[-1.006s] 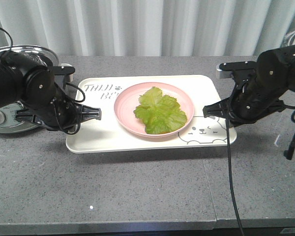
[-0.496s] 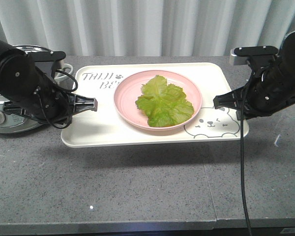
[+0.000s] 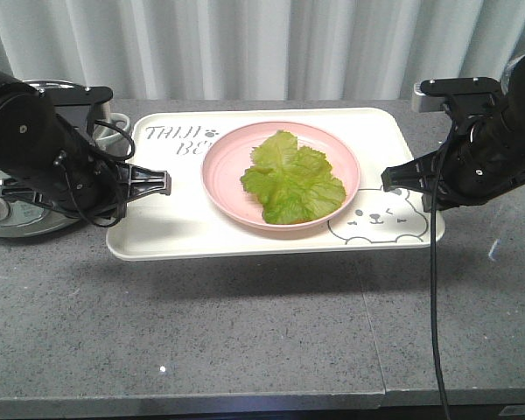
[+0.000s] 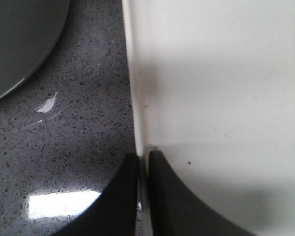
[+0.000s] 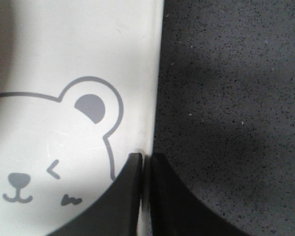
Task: Transfer vegetables to tray and serve
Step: 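Hold the tray level with both grippers while the base drives to the stove counter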
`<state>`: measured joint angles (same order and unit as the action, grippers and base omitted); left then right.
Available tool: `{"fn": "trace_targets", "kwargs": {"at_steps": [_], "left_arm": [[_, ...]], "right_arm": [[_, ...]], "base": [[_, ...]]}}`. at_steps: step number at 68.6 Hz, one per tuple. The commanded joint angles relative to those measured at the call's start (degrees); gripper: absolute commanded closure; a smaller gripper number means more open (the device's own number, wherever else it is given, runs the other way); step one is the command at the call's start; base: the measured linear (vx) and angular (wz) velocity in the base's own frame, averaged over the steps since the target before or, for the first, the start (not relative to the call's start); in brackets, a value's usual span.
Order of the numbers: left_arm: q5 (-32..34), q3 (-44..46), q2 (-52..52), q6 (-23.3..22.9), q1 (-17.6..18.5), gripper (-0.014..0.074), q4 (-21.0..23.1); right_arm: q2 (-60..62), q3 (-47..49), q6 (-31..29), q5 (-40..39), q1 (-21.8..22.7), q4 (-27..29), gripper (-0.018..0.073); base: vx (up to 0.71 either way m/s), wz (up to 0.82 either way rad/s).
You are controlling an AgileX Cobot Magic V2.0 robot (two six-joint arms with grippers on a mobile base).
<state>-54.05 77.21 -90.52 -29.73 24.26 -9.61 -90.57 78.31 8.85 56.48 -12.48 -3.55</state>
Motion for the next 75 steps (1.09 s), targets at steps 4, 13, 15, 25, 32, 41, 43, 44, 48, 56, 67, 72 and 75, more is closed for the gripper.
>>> {"fn": "trace_targets", "kwargs": {"at_steps": [4, 13, 15, 25, 32, 41, 43, 44, 48, 56, 67, 72, 75], "left_arm": [[3.2, 1.8, 2.9, 1.0, 0.6, 0.0604, -0.7], [3.2, 1.8, 2.9, 1.0, 0.6, 0.0604, -0.7], [3.2, 1.8, 2.9, 1.0, 0.6, 0.0604, -0.7], [3.2, 1.8, 2.9, 1.0, 0.6, 0.0604, -0.7], [3.2, 1.8, 2.9, 1.0, 0.6, 0.0604, -0.7], [3.2, 1.8, 2.9, 1.0, 0.6, 0.0604, -0.7], [3.2, 1.8, 2.9, 1.0, 0.6, 0.0604, -0.7], [3.2, 1.8, 2.9, 1.0, 0.6, 0.0604, -0.7], [3.2, 1.8, 2.9, 1.0, 0.6, 0.0604, -0.7], [3.2, 1.8, 2.9, 1.0, 0.6, 0.0604, -0.7], [3.2, 1.8, 2.9, 1.0, 0.6, 0.0604, -0.7], [3.2, 1.8, 2.9, 1.0, 0.6, 0.0604, -0.7], [3.2, 1.8, 2.9, 1.0, 0.6, 0.0604, -0.7]], "right_arm": [[2.7, 1.8, -0.9, -2.9, -0.1, -0.5, 0.0566], [2.7, 1.8, -0.9, -2.9, -0.1, -0.5, 0.0566], [2.7, 1.8, -0.9, -2.9, -0.1, -0.5, 0.0566], [2.7, 1.8, -0.9, -2.9, -0.1, -0.5, 0.0566], [2.7, 1.8, -0.9, -2.9, -0.1, -0.5, 0.0566], [2.7, 1.8, -0.9, -2.9, -0.1, -0.5, 0.0566], [2.7, 1.8, -0.9, -2.9, -0.1, -0.5, 0.0566], [2.7, 1.8, -0.9, -2.9, -0.1, -0.5, 0.0566], [2.7, 1.8, -0.9, -2.9, -0.1, -0.5, 0.0566], [2.7, 1.8, -0.9, -2.9, -0.1, -0.5, 0.0566], [2.7, 1.8, -0.9, -2.9, -0.1, -0.4, 0.0566], [2.7, 1.8, -0.9, -2.9, -0.1, -0.4, 0.0566], [2.7, 1.8, -0.9, -2.7, -0.1, -0.4, 0.0566]], "base": [[0.00, 0.00], [0.00, 0.00], [0.00, 0.00], [0.00, 0.00], [0.00, 0.00], [0.00, 0.00], [0.00, 0.00], [0.00, 0.00], [0.00, 0.00], [0.00, 0.00], [0.00, 0.00], [0.00, 0.00], [0.00, 0.00]]}}
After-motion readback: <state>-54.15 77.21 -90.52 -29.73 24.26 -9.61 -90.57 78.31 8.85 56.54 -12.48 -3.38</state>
